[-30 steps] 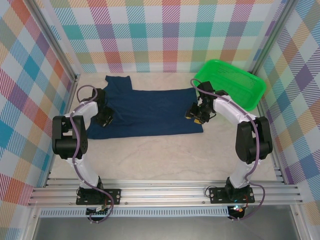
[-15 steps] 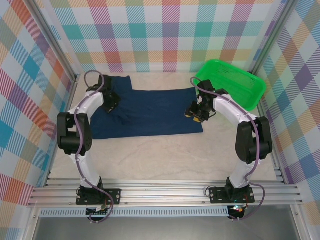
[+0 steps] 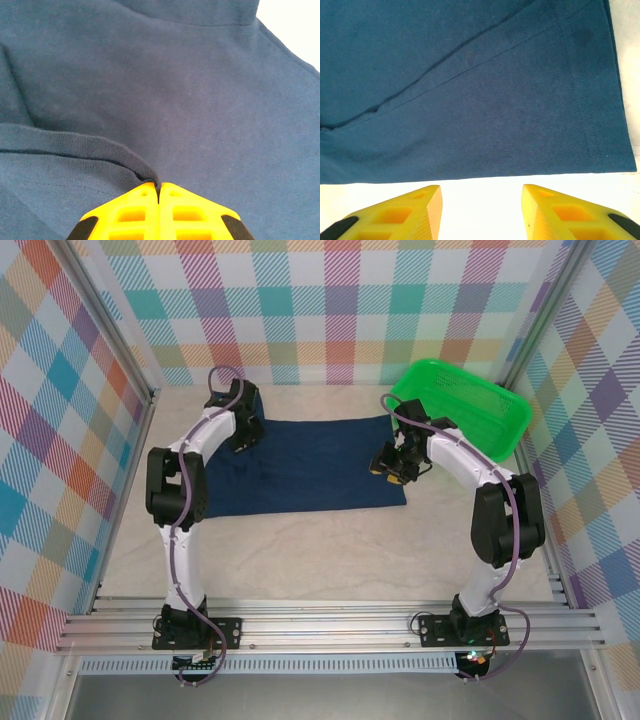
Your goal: Fold and stack the t-shirts
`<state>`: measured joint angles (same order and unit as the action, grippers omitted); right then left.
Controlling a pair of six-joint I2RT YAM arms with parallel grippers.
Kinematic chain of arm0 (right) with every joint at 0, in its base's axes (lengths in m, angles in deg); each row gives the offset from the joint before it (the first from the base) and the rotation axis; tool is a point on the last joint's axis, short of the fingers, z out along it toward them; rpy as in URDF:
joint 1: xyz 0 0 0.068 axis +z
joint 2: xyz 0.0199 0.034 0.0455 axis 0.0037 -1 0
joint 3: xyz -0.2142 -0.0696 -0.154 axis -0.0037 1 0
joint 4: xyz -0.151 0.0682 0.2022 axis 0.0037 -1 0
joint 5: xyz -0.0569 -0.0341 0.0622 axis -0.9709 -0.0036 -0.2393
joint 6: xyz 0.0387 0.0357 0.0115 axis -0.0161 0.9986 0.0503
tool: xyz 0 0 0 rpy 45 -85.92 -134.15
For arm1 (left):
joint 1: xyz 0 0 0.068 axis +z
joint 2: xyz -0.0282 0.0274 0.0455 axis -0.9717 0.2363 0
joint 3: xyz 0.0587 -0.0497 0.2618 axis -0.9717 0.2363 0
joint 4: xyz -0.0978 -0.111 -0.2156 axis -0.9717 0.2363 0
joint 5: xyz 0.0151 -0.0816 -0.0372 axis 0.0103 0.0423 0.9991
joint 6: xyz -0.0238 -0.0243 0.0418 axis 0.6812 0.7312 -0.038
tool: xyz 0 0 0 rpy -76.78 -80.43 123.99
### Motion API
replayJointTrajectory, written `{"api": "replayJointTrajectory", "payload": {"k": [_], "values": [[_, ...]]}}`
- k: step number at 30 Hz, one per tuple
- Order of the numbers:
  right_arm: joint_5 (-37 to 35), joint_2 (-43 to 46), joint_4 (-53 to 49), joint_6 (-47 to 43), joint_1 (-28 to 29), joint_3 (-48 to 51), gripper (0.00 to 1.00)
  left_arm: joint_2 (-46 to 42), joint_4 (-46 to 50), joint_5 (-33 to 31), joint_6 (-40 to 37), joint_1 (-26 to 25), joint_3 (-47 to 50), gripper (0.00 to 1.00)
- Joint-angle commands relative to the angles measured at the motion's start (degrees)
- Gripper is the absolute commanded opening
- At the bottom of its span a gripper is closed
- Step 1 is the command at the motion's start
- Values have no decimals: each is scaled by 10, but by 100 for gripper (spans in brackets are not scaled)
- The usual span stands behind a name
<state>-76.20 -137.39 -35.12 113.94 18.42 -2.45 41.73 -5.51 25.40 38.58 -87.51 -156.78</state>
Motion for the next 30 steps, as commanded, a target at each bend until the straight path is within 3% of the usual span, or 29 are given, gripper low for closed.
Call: {"api": "replayJointTrajectory", "payload": {"k": [1, 18, 19, 21, 23, 24, 27, 30], "values": [[7, 16, -9, -3, 1, -4, 46, 18, 22, -14, -41, -14, -36, 0], [10, 16, -14, -4, 1, -1, 46, 53, 19, -1, -123, -56, -55, 4], [11, 16, -14, -5, 0, -1, 46, 52, 24, -12, -116, -57, -56, 9], [11, 16, -15, -5, 1, 0, 46, 45, 41, -49, -98, -56, -63, 45], [10, 17, -16, -6, -1, 2, 47, 30, 54, -80, -87, -55, -69, 67], [10, 18, -16, -5, -3, 5, 47, 19, 63, -95, -77, -53, -73, 73], [22, 29, 4, 12, -22, 33, 47, -25, 88, -105, -30, -30, -63, 73], [21, 44, 25, 31, -43, 70, 47, -106, 98, -93, 38, 17, 12, 66]]}}
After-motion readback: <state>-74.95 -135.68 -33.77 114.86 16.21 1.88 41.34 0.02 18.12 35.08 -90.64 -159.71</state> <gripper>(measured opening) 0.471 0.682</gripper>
